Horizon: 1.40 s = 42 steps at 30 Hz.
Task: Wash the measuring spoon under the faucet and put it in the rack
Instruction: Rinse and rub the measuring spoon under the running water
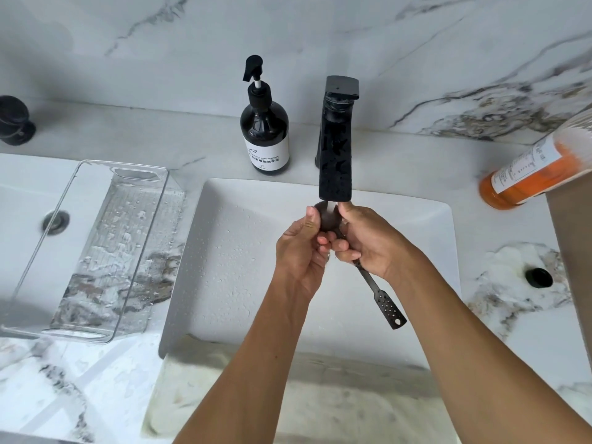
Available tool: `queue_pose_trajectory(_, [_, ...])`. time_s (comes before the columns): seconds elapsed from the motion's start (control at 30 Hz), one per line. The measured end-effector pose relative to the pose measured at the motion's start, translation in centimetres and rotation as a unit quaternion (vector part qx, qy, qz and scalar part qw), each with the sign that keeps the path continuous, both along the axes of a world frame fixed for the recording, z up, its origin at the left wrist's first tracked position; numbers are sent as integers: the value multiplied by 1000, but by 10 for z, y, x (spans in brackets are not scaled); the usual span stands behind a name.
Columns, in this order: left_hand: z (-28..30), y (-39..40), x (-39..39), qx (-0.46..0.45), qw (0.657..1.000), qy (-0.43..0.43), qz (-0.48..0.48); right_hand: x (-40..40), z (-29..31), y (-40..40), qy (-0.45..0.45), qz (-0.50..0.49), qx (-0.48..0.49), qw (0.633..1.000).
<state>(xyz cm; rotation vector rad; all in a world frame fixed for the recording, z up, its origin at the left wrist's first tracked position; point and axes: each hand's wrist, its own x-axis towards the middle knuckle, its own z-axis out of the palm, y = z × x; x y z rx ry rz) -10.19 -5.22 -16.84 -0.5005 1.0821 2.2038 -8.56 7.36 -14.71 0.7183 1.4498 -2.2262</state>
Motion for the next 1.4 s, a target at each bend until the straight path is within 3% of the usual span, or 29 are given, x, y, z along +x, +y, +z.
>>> queue_pose_trajectory(0.2, [-4,-2,1,50,996,-57,41,9,-6,3,8,-34,-62,998])
queue_pose_trajectory(0.43, [-2,-3,5,45,998,-33,4,9,-7,6,-25,-43,-56,997])
queue_pose_trajectory(0.67, [-1,2,-8,10,998,-60,-4,13,-6,2,24,-32,-66,997])
queue_pose_trajectory(0.87, [-6,0,3,44,999,-18,8,11,-6,2,12,-57,-73,996])
queue_pose_trajectory(1.1, [-1,3,1,-39,999,-7,24,6,-6,-8,7,-69,-76,995])
queue_pose_trajectory(1.4, [-11,-7,4,-85,993,80,8,13,-12,-1,-2,-40,-70,997])
